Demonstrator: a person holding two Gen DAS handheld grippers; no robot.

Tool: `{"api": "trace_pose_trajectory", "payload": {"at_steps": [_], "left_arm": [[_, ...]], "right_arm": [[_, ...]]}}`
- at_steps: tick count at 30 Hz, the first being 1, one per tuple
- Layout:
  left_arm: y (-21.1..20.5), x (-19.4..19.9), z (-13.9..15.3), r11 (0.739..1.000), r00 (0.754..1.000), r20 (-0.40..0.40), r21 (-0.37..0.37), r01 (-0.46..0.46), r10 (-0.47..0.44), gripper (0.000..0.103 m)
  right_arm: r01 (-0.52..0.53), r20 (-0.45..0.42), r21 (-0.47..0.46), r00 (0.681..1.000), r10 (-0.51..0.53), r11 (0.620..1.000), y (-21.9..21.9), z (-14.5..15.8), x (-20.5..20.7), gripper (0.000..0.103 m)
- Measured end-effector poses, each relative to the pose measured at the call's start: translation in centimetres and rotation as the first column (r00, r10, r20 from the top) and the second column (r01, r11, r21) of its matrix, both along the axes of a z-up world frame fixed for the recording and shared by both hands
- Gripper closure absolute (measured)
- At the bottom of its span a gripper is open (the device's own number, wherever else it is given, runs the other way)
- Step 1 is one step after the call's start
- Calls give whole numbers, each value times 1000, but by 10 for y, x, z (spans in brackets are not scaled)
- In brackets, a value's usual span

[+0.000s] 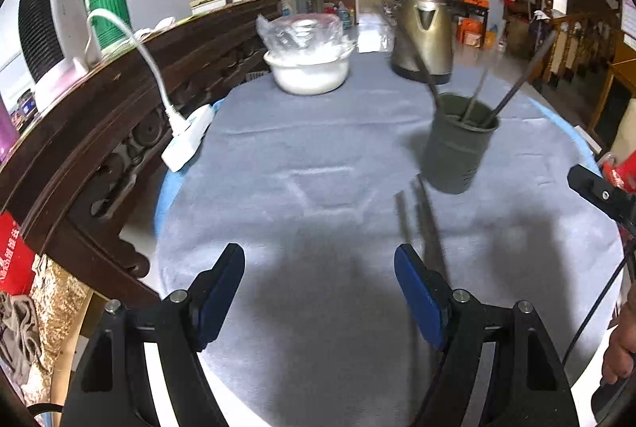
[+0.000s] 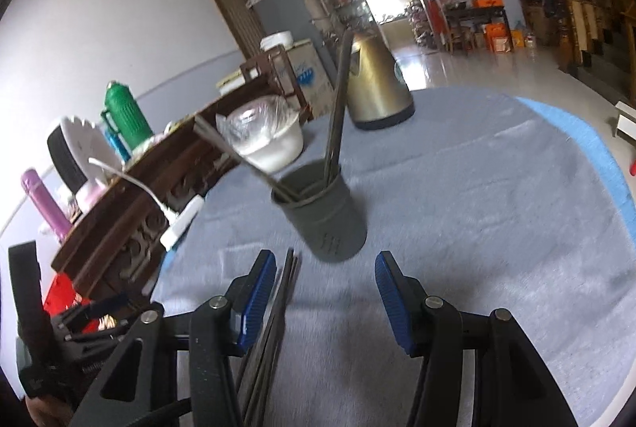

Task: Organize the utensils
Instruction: 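Move both open grippers back down to the chopsticks on the cloth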

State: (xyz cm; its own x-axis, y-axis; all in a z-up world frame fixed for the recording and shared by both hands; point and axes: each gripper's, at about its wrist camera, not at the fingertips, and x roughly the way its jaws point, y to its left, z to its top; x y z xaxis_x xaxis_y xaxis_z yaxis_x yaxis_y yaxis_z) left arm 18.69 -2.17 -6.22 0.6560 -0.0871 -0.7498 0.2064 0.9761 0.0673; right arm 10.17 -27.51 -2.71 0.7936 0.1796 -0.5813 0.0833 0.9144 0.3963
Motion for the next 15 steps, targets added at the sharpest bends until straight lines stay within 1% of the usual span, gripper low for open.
{"api": "trace_pose_trajectory", "payload": {"at_steps": [3,6,8,10,15], "left_arm": [[10,0,-6,1000,999,-27,-11,-17,17,25],[11,-2,-13,1000,999,-45,-25,0,-1,25],[8,-3,-17,999,998,-58,-35,15,-17,25],[5,-4,-22,999,997,-73,-44,27,-30,25],[2,-9,-30,998,994,-93,-35,50,-53,25]], "right_arm": [[-26,-21,-1,999,26,1000,6,-6,2,46],[-57,-38,22,998,57,998,12,-11,8,50],[-77,-60,39,995,80,996,16,-16,11,63],[-94,-92,35,991,97,995,22,-23,16,63],[-107,-130,27,985,110,994,29,-34,16,63]]}}
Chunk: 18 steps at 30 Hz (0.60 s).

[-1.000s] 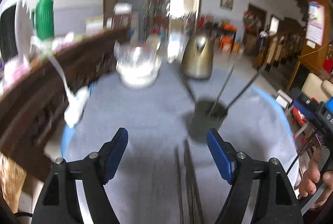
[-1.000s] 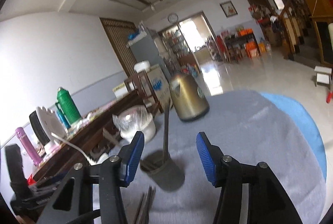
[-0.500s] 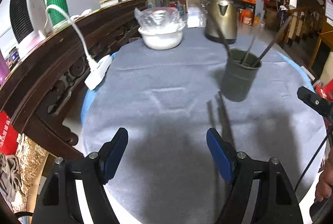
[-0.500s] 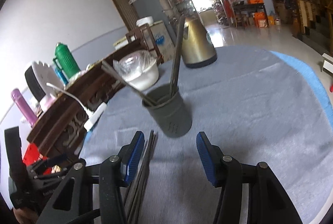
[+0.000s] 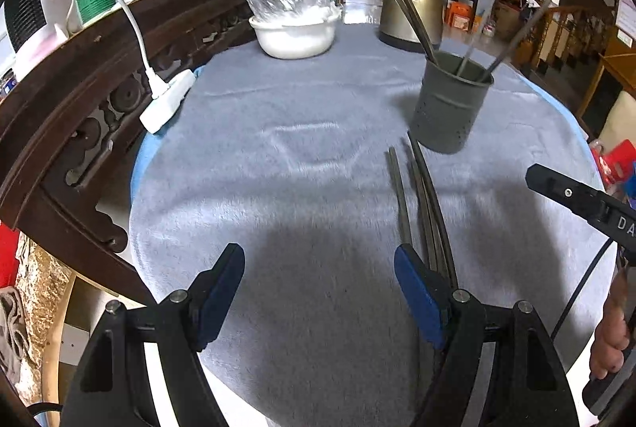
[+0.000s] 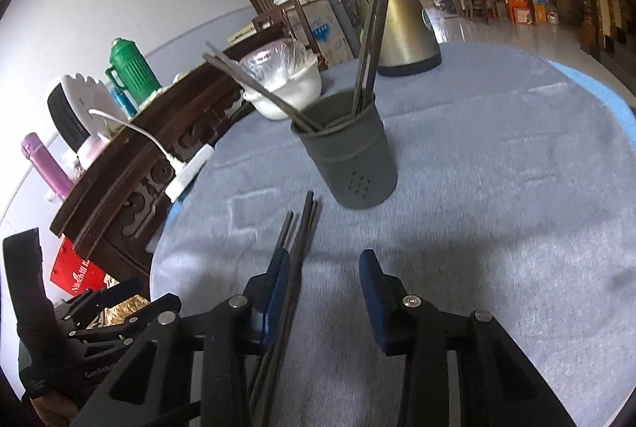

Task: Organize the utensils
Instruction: 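Move both open grippers back down to the chopsticks on the cloth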

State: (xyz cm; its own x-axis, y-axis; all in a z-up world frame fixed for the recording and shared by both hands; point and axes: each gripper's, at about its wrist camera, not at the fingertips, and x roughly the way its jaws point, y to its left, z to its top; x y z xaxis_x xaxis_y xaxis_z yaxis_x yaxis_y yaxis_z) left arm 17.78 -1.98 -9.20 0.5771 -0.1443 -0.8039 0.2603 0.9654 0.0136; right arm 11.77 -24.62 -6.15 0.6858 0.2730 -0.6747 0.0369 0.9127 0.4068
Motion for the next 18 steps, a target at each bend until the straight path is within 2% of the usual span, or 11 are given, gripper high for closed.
{"api": "trace_pose_trajectory", "payload": {"at_steps": [5,14,18], "left_arm": [[0,-3,-2,1000,1000,-11,11,4,-4,25],[-3,-8,9,999,999,48,36,15,-16,25],[-1,-9,6,999,999,43,38,13,-15,25]], "right_arm": [[1,-19,9,1000,-1,1000,0,-4,-2,63],[-25,-13,-1,1000,25,1000,9,8,-3,63],[-43,-28,-15,999,42,999,17,4,-3,63]]}}
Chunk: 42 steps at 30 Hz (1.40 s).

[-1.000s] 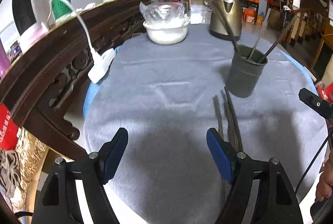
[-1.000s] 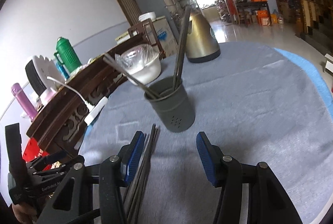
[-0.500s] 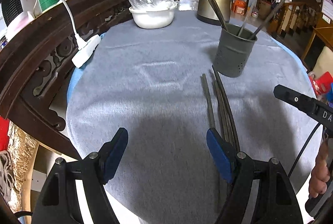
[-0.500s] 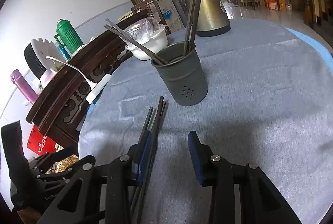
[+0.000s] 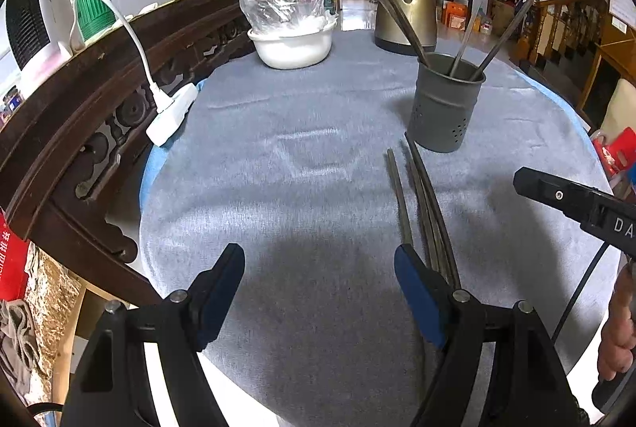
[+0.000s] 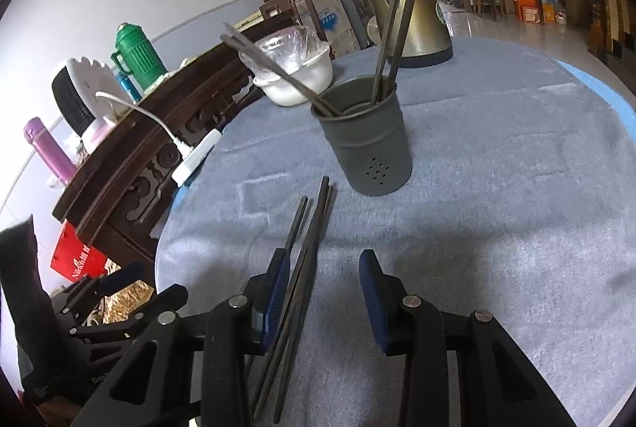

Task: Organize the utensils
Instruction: 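Move both open grippers back down to the chopsticks on the cloth, then close the right gripper on one chopstick from the pile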

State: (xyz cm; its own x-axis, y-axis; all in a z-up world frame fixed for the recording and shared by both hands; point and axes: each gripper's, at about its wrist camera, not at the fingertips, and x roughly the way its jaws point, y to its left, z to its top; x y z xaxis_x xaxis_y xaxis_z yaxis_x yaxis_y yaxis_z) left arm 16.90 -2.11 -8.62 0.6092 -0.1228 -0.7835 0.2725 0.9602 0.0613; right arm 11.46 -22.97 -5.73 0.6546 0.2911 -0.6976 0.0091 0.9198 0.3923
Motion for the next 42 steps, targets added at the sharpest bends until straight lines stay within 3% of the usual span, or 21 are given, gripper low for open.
{"api": "trace_pose_trajectory", "payload": {"at_steps": [8,12,26,30,34,42], "left_arm": [[5,6,-10,1000,1000,-19,10,-25,25,25],[6,14,-23,1000,996,-82,-9,-19,18,25],[18,19,-44,998,990,-137,-46,-45,38,25],[21,20,-46,997,988,-147,-55,-58,49,25],[20,22,-48,996,986,-158,-60,-59,48,25],[16,27,-45,996,986,-166,-81,-42,29,25]], "right_arm": [[1,-27,33,1000,0,999,3,-8,6,63],[-6,-53,34,999,8,999,8,-16,16,63],[-25,-173,56,984,35,998,21,-50,63,84],[-46,-202,56,978,57,997,30,-58,63,86],[-66,-216,19,974,69,998,38,-62,60,94],[-16,-256,20,966,20,1000,5,-65,42,95]]}}
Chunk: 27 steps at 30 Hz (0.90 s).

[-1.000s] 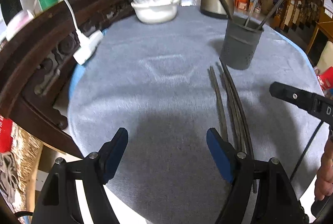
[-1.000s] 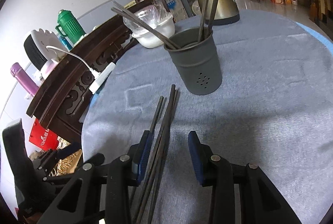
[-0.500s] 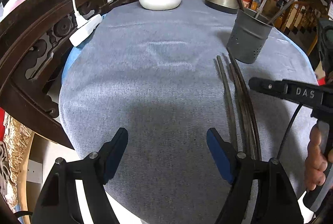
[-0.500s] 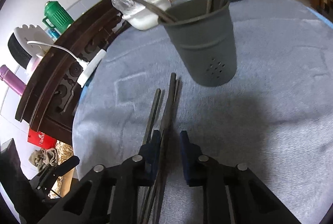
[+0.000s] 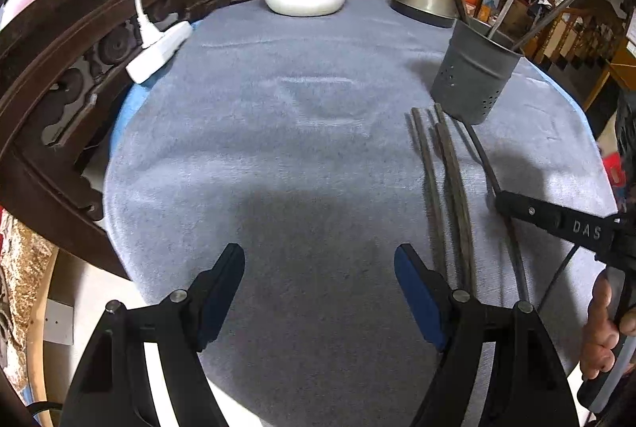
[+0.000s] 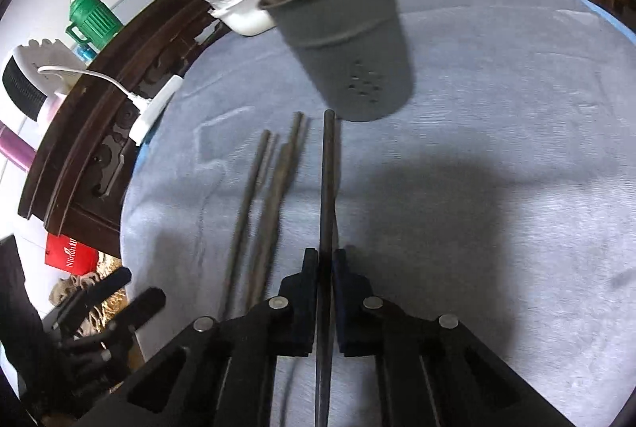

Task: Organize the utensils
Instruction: 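Close the right gripper on one chopstick from the pile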

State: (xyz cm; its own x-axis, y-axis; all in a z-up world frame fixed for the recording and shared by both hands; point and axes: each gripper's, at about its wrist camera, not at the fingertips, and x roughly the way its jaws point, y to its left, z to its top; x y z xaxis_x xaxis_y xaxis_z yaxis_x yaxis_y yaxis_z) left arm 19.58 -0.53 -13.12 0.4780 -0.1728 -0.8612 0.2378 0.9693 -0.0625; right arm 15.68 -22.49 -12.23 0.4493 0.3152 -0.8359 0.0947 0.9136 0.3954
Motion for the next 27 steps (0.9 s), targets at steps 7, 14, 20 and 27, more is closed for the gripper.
{"api": "trace_pose_trajectory", "payload": {"at_steps": [7,14,20,27], "left_arm": [[-21,37,5,996,997,-10,-42,79,-80,25],[-46,76,1,981,982,-53,-71,179,-183,25],[-59,100,-4,963,959,-105,-93,255,-264,25],[-66,119,-17,950,937,-181,-149,275,-299,43]], "right_arm": [[23,-42,-12,999,-24,1000,-19,9,10,93],[1,-25,9,1000,-1,1000,-15,13,46,93],[-1,-57,9,998,2,1000,-9,4,72,93],[-18,-58,-48,998,15,999,-7,-1,74,93]]}}
